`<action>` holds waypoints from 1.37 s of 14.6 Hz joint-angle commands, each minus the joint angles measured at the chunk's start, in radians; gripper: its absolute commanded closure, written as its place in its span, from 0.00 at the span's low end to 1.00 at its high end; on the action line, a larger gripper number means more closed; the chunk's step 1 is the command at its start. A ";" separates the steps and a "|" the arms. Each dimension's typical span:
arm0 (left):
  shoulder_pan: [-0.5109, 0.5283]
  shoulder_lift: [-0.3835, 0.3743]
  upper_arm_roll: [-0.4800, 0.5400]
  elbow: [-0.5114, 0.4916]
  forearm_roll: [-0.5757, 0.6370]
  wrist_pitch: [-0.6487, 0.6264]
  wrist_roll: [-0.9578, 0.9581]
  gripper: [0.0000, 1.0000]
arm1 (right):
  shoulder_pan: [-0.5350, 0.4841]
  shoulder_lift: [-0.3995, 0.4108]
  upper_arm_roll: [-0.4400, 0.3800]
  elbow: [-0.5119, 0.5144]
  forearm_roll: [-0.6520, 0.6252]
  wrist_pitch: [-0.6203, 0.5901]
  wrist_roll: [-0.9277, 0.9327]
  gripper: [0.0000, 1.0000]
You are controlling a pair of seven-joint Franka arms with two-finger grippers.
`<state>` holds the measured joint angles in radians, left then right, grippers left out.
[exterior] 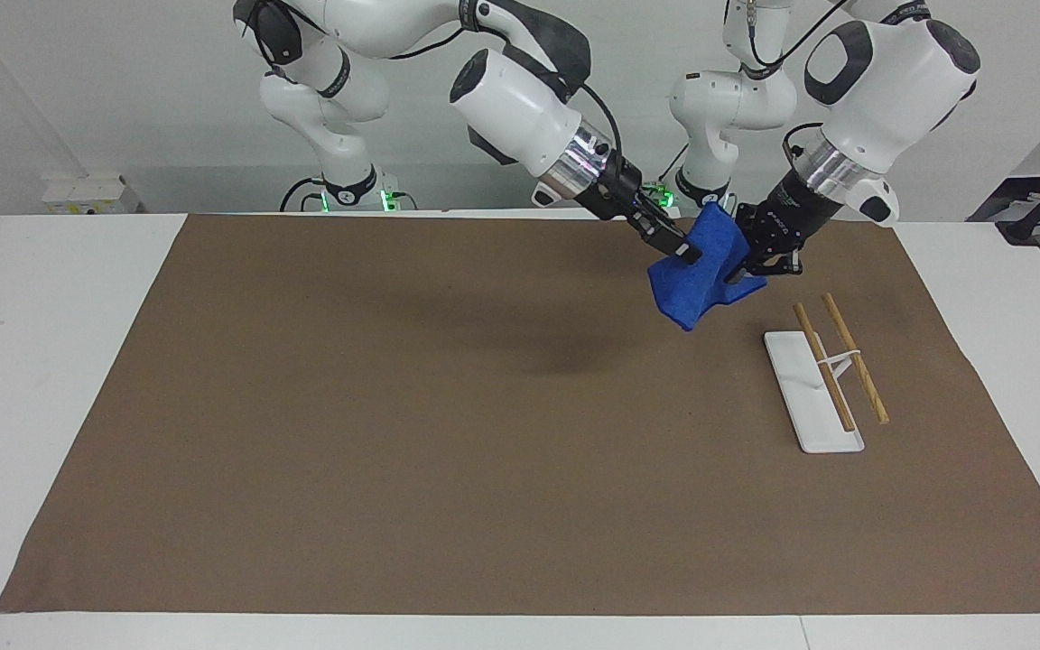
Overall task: Right arm passes towel to left arm to hang
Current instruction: 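Open the right gripper and withdraw it while the left gripper holds the towel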
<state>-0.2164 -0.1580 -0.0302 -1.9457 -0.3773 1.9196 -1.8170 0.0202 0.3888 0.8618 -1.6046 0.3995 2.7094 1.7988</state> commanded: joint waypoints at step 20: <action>0.187 -0.012 0.006 -0.208 0.009 0.499 0.567 0.99 | -0.097 -0.321 -0.532 -0.178 -0.461 -0.933 -1.502 0.00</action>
<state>-0.0384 -0.1573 -0.0168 -2.1071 -0.3740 2.3421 -1.1631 -0.0777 0.1112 0.3861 -1.7954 -0.0267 1.8396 0.3614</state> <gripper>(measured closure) 0.978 0.000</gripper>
